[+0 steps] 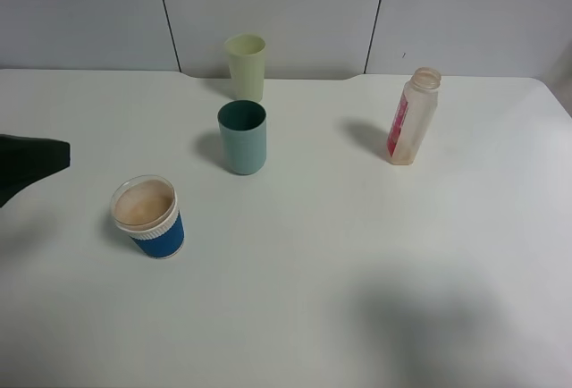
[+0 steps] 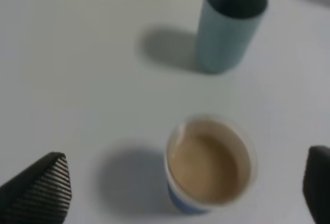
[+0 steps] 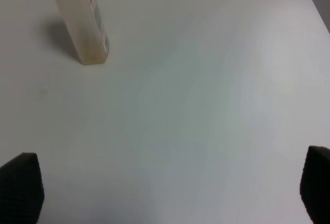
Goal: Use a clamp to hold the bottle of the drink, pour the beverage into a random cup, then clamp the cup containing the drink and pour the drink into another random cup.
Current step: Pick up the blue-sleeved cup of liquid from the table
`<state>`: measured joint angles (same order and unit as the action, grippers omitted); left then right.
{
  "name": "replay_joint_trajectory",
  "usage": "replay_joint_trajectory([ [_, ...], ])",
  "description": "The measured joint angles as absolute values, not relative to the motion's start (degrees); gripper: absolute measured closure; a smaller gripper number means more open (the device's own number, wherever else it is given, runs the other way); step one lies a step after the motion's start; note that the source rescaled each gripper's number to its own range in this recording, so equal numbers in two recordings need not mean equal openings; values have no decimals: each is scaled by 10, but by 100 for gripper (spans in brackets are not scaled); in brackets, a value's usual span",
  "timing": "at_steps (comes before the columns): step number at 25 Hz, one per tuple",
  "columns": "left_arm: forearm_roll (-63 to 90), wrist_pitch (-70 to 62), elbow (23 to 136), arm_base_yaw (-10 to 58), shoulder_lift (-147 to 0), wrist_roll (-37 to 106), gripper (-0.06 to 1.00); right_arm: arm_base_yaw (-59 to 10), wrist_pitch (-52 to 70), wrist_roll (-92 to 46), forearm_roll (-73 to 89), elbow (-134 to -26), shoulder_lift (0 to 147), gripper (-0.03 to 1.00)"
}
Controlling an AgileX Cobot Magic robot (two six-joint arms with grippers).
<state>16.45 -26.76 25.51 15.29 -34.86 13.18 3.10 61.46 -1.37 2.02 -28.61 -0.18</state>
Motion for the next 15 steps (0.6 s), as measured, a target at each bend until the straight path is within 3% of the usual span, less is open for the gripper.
replay_joint_trajectory([
  [15, 111, -186, 210, 158, -399, 99, 21, 31, 615, -14, 20, -286, -2, -3],
])
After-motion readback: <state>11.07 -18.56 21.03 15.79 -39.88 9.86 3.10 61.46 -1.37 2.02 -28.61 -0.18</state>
